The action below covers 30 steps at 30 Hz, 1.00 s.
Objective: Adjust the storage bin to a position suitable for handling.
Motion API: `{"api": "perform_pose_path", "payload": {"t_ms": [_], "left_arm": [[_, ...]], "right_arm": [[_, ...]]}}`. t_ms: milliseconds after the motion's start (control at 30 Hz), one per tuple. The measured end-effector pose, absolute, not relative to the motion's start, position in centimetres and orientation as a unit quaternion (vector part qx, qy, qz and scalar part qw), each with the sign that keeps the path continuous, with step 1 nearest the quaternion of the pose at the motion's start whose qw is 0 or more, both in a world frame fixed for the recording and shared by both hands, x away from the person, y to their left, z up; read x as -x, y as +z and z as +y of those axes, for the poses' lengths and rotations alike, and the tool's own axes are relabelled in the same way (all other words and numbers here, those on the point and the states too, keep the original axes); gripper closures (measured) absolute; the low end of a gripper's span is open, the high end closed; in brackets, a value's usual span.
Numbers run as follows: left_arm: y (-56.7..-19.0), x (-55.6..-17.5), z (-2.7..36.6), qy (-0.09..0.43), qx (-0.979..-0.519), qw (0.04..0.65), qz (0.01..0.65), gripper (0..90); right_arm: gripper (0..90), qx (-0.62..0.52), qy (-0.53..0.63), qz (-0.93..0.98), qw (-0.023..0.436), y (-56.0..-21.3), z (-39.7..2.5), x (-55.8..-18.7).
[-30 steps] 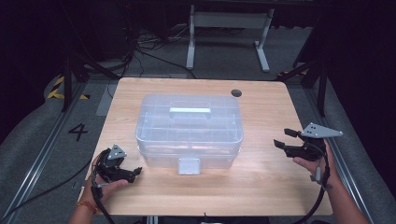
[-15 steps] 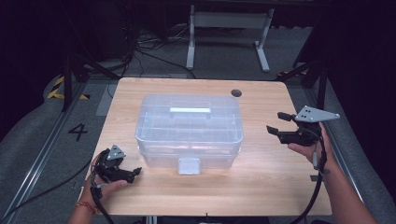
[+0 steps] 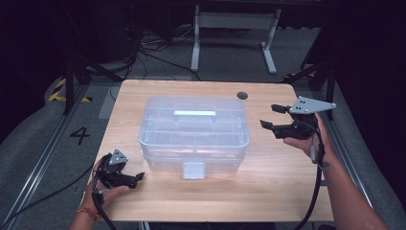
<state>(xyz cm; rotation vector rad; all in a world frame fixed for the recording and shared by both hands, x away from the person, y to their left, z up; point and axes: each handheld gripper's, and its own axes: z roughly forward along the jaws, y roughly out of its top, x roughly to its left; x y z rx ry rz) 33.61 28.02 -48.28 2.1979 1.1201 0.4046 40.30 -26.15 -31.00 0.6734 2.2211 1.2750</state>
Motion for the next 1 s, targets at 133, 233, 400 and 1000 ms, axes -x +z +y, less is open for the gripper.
{"api": "perform_pose_path", "payload": {"t_ms": [133,233,400,1000], "left_arm": [[-48.3,-33.5,28.1,0.157,-0.835,0.313,0.425,1.0],[-48.2,-33.6,28.1,0.157,-0.835,0.313,0.425,1.0],[-48.3,-33.5,28.1,0.157,-0.835,0.313,0.425,1.0],[-48.2,-33.5,28.1,0.157,-0.835,0.313,0.425,1.0]], "right_arm": [[31.8,-0.234,0.469,0.817,0.24,-30.5,-25.0,-40.4],[31.9,-0.218,0.464,0.825,0.238,-30.1,-23.5,-40.5],[32.2,-0.202,0.463,0.832,0.231,-30.0,-21.8,-40.7],[33.4,-0.171,0.455,0.849,0.205,-30.3,-17.6,-42.0]]}}
